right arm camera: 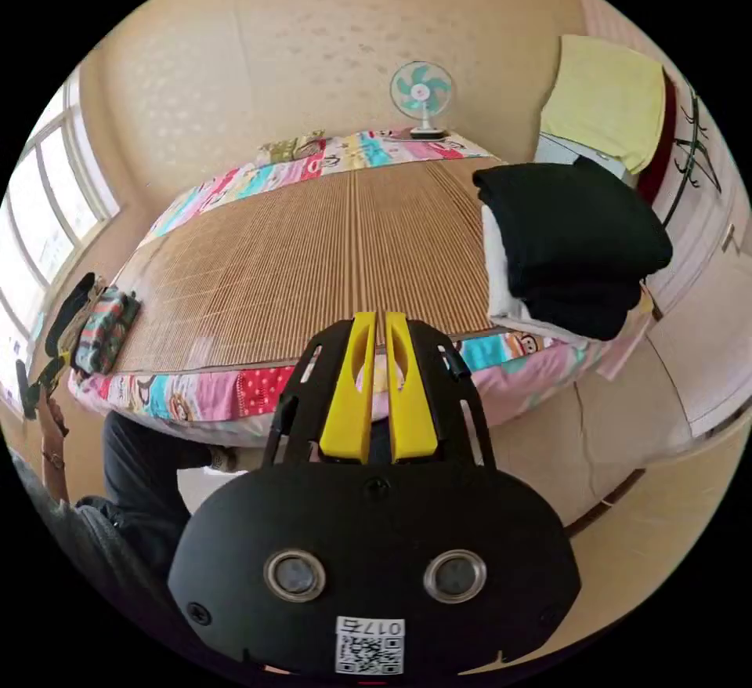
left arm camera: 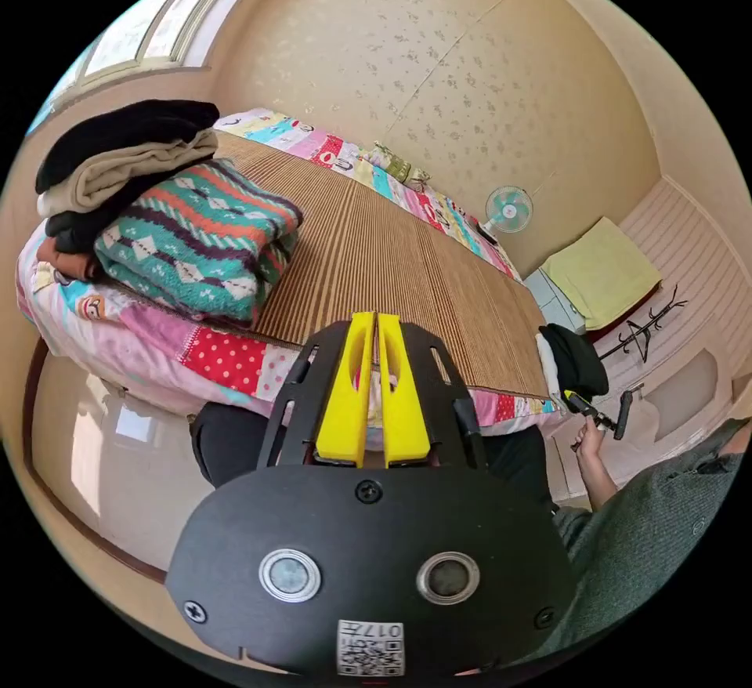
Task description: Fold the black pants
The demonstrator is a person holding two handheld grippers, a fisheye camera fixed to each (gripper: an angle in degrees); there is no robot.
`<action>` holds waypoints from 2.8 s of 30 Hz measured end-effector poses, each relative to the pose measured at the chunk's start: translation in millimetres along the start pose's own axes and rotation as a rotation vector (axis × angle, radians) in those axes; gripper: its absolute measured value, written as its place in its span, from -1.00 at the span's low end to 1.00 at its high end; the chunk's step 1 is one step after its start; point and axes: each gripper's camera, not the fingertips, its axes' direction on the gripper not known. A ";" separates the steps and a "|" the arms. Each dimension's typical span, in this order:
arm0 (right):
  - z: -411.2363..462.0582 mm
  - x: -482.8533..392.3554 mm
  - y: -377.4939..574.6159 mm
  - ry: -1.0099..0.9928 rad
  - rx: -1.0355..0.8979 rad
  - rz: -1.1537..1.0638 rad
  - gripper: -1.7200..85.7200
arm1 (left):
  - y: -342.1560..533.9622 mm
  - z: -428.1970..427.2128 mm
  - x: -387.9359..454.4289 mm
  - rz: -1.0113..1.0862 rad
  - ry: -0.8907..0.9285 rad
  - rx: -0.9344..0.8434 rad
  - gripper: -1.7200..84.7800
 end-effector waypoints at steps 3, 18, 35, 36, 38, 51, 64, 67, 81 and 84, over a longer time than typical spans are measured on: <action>-30.0 90.4 -24.5 0.024 0.152 0.297 -0.73 | -7.7 16.8 27.4 0.000 -0.017 -0.053 -0.98; -6.2 28.9 -89.5 -0.595 0.102 0.280 -0.91 | 37.6 20.4 51.8 -0.068 0.106 -0.084 -0.98; 60.8 65.8 -22.1 -0.386 -0.203 0.312 -0.80 | 27.0 27.7 75.8 0.039 0.163 -0.065 -0.98; 66.8 62.8 -29.4 -0.429 -0.209 0.299 -0.82 | 29.2 30.9 77.8 0.027 0.209 -0.057 -0.98; 38.1 21.3 -67.8 -0.578 -0.038 0.225 -0.87 | 32.6 35.6 83.3 0.020 0.269 -0.061 -0.98; 54.4 -319.1 1.3 -1.048 -0.580 -0.657 -0.91 | 52.8 55.9 110.3 0.060 0.363 -0.174 -0.98; 122.0 -140.6 -78.5 -0.609 -0.407 0.011 -0.64 | 56.8 65.7 109.2 0.030 0.456 -0.242 -0.87; 186.9 -176.1 -85.8 -0.606 -0.633 -0.028 -0.76 | 57.2 72.8 132.3 0.083 0.487 -0.292 -0.86; -131.8 -376.7 -122.1 -0.969 0.074 -0.768 -0.92 | 26.8 25.7 225.2 0.396 0.340 -0.167 -0.65; -152.5 -406.0 -83.8 -1.031 0.050 -0.877 -0.92 | 6.2 30.6 260.9 0.505 0.261 -0.119 -0.56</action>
